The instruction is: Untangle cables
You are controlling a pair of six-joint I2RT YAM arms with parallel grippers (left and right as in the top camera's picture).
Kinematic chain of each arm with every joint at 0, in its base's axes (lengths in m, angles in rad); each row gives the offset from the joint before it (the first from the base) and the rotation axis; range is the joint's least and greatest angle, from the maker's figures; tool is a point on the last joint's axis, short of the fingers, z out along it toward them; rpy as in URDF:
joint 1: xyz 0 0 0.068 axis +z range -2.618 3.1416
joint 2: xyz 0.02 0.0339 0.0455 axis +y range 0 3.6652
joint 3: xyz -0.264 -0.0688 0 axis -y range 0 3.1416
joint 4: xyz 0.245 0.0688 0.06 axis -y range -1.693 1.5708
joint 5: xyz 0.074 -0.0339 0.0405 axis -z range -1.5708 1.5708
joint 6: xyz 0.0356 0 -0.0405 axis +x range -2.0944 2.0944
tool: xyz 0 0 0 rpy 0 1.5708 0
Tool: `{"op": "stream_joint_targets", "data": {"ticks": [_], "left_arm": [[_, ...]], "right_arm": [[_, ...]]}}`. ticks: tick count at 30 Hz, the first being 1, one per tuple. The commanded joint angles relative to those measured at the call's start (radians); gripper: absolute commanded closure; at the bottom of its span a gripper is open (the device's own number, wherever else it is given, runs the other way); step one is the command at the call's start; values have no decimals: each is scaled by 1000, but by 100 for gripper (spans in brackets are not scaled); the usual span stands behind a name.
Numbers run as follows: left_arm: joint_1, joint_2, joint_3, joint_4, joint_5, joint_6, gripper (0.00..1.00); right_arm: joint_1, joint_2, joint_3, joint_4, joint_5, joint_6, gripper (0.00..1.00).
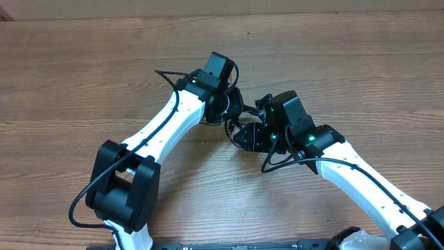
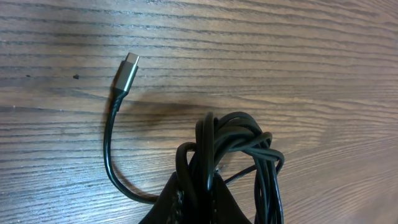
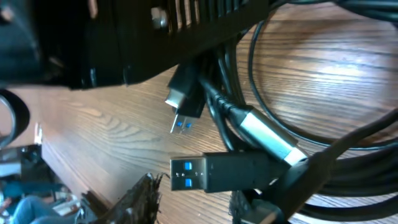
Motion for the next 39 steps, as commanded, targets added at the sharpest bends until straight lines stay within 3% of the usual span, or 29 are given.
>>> {"op": "stream_joint_targets", "data": {"ticks": [1, 8, 16, 23, 29, 39], "left_arm": [[-14, 2, 4, -2, 19, 39, 96], [-14, 2, 4, -3, 19, 132, 96], [-14, 2, 4, -3, 26, 149, 96], [-14, 2, 4, 12, 161, 195, 96], [-12, 2, 4, 13, 287, 319, 96], [6, 2, 4, 28, 386, 417, 96]], "right_arm": [[-1, -2, 24, 12, 47, -12, 68], [-38, -2, 24, 18, 62, 120, 72], [-106, -2, 24, 19, 62, 172, 75], [-108, -2, 24, 18, 134, 172, 74], [-108, -2, 24, 18, 192, 172, 74], [-108, -2, 24, 1, 219, 172, 74]]}}
